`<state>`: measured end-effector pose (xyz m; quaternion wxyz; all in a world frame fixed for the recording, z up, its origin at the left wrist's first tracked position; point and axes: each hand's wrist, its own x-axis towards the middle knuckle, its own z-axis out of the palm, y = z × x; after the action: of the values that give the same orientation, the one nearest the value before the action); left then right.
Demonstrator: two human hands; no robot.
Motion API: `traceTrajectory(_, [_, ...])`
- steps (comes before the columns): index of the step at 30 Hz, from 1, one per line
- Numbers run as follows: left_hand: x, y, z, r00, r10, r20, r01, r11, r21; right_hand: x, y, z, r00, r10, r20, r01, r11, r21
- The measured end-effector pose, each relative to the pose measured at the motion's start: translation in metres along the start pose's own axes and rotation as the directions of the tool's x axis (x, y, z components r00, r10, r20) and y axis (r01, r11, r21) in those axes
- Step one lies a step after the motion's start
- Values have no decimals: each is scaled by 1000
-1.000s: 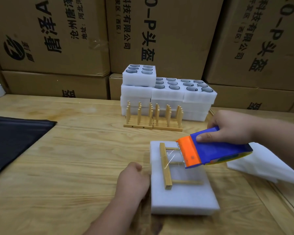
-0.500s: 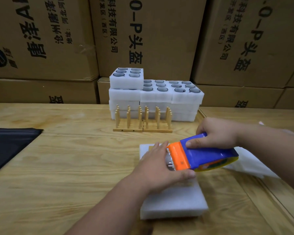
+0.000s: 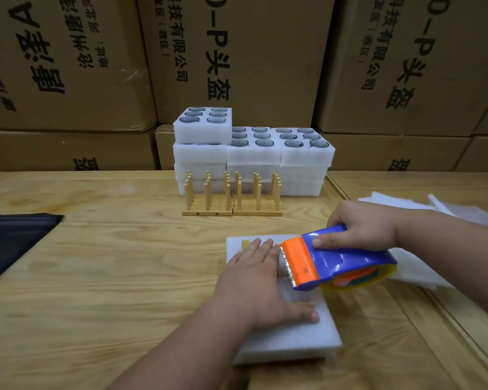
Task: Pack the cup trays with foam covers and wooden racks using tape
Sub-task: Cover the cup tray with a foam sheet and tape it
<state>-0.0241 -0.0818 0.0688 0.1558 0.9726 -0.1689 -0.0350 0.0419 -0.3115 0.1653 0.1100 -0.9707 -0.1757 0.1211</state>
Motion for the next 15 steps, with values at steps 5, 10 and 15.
traceTrajectory(5, [2, -2, 4, 999, -21, 43, 20, 999, 38, -22, 38, -6, 998, 49, -43, -47, 998, 45])
traceTrajectory(10, [2, -3, 6, 999, -15, 51, 13, 999, 38, -40, 65, -18, 992, 128, 1, -128, 990, 54])
traceTrajectory(15, [-1, -3, 5, 999, 20, 38, -21, 1000, 23, -34, 56, -21, 981, 191, 24, -188, 977, -103])
